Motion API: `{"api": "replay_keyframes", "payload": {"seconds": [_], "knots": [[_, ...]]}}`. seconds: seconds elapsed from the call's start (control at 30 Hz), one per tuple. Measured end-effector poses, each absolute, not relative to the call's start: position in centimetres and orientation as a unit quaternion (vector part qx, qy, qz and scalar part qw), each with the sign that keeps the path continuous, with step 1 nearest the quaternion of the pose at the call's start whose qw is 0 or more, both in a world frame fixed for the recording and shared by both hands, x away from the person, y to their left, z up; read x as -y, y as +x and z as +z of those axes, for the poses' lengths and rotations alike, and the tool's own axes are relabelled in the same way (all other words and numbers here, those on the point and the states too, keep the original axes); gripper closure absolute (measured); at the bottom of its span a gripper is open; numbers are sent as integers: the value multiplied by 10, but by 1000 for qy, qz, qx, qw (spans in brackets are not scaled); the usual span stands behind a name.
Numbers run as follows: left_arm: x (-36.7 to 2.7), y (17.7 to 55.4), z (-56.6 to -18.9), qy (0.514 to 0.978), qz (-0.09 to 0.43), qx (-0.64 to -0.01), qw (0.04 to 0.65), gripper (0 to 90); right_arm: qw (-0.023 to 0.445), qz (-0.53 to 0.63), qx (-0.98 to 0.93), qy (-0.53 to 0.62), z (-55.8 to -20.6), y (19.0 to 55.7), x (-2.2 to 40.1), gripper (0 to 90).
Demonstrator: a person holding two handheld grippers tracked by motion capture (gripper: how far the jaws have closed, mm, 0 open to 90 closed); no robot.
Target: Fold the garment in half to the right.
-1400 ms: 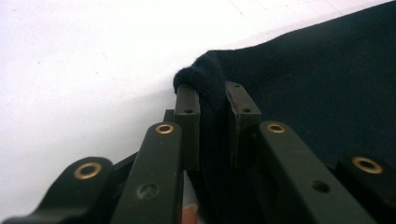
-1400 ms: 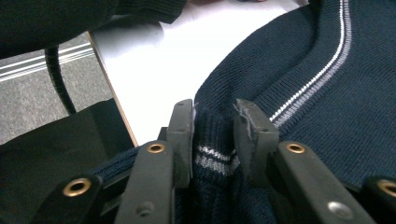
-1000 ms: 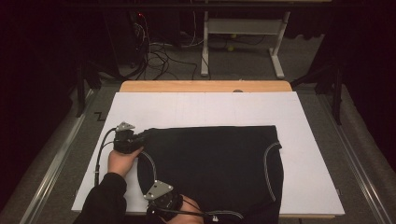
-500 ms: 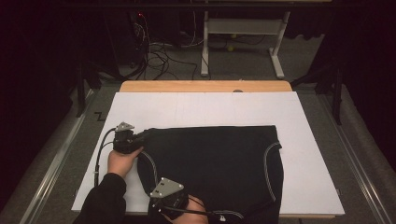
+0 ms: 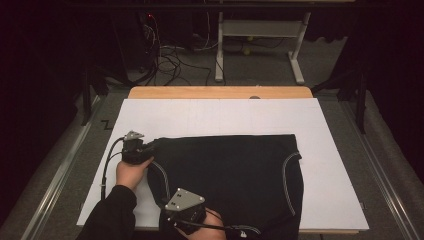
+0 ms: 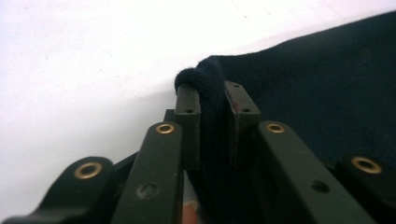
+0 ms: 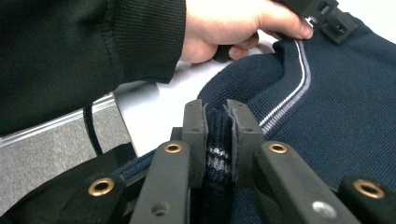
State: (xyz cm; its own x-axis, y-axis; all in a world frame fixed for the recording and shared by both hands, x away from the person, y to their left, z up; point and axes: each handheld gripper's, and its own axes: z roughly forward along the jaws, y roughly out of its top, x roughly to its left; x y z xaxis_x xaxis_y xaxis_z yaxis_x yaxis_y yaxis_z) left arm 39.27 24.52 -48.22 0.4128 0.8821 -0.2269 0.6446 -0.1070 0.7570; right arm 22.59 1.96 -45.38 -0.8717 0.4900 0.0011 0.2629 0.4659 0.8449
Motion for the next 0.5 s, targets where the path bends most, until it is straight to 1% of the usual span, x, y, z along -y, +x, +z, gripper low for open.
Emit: {"api": "replay_keyframes", "payload": {"seconds": [0.17,0.27,0.5], "knots": [[-243,391,-474,707,147,-532,442,756,121,478,-841,220,-449,227,-15,795],[-239,389,-464,698,166,-528,453,763,122,486,-837,220,-446,227,-12,795],[-224,393,-442,694,177,-514,472,762,130,503,-826,218,-436,228,-6,795]]}}
